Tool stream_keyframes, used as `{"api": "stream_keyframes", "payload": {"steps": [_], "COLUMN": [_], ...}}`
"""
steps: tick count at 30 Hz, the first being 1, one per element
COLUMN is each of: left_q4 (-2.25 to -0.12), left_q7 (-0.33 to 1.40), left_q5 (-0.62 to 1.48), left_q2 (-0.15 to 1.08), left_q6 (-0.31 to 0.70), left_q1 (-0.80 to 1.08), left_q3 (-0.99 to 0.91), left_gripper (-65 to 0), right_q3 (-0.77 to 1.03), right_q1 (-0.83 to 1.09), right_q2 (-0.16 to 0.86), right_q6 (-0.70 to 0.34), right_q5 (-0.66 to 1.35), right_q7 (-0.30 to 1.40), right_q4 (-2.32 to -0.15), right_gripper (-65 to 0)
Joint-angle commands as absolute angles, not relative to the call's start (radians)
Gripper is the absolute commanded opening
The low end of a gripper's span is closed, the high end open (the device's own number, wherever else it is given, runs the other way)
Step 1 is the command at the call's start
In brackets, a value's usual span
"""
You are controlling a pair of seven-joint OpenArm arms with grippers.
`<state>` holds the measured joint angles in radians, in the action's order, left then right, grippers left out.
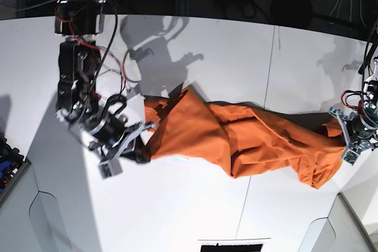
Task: Layout the t-shirt on the table in an organized manner, then fold the t-shirt properly
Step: 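Release the shirt with both grippers and lift them away, then grasp the shirt end with the left gripper and drag it outward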
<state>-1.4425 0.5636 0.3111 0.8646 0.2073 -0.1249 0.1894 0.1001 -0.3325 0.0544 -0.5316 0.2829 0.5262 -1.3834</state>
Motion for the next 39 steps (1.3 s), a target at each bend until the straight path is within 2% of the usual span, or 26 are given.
{"api": "stream_keyframes", "payload": {"steps": [1,11,15,18,19,20,22,23,25,28,32,34,36,39], "left_q4": [-1.438,-1.388,-1.388,-1.388,-1.388,-1.388,-1.388,-1.388,-1.389,-1.389,-1.389,-1.389,-1.39,-1.39], "left_q7": [0.549,0.513,0.484,0.447,0.435,0.429,0.468,0.496,0.522,0.517,0.535,0.569,0.607,0.638], "left_q5": [0.303,0.335,0.387,0.434,0.439,0.438,0.438,0.439,0.446,0.437,0.521,0.662,0.81,0.938], "left_q2": [0.897,0.948,0.947,0.947,0.947,0.947,0.947,0.947,0.948,0.951,0.951,0.951,0.95,0.949], "left_q6": [0.196,0.196,0.258,0.285,0.285,0.284,0.26,0.25,0.245,0.202,0.208,0.279,0.41,0.543], "left_q1": [-0.144,-0.149,-0.149,-0.149,-0.149,-0.149,-0.154,-0.157,-0.166,-0.166,-0.166,-0.166,-0.166,-0.166], "left_q3": [0.175,0.175,0.175,0.175,0.175,0.175,0.175,0.175,0.175,0.136,-0.001,-0.093,-0.16,-0.176], "left_gripper": [-61.9,-61.9,-61.9,-61.8,-59.7,-54.5,-38.7,-33.4,-32.4,-32.4,-32.4,-32.4,-32.4,-32.4], "right_q3": [0.105,0.226,0.254,0.245,0.237,0.228,0.214,0.207,0.193,0.18,0.18,0.18,0.18,0.18], "right_q1": [-0.376,-0.429,-0.429,-0.418,-0.413,-0.407,-0.395,-0.385,-0.368,-0.347,-0.33,-0.326,-0.323,-0.324], "right_q2": [0.078,0.192,0.212,0.213,0.212,0.207,0.187,0.176,0.155,0.132,0.127,0.128,0.127,0.131], "right_q6": [-0.534,-0.527,-0.527,-0.528,-0.528,-0.528,-0.527,-0.527,-0.527,-0.527,-0.525,-0.501,-0.469,-0.465], "right_q5": [0.295,0.295,0.3,0.379,0.403,0.419,0.43,0.429,0.426,0.409,0.345,0.297,0.284,0.286], "right_q7": [0.521,0.516,0.506,0.543,0.561,0.572,0.585,0.584,0.582,0.58,0.529,0.5,0.501,0.501], "right_q4": [-1.402,-1.405,-1.405,-1.403,-1.402,-1.402,-1.401,-1.401,-1.4,-1.4,-1.4,-1.4,-1.4,-1.385], "right_gripper": [-65.0,-65.0,-65.0,-65.0,-65.0,-59.8,-46.4,-41.4,-36.7,-36.7,-36.7,-36.7,-36.7,-36.7]}}
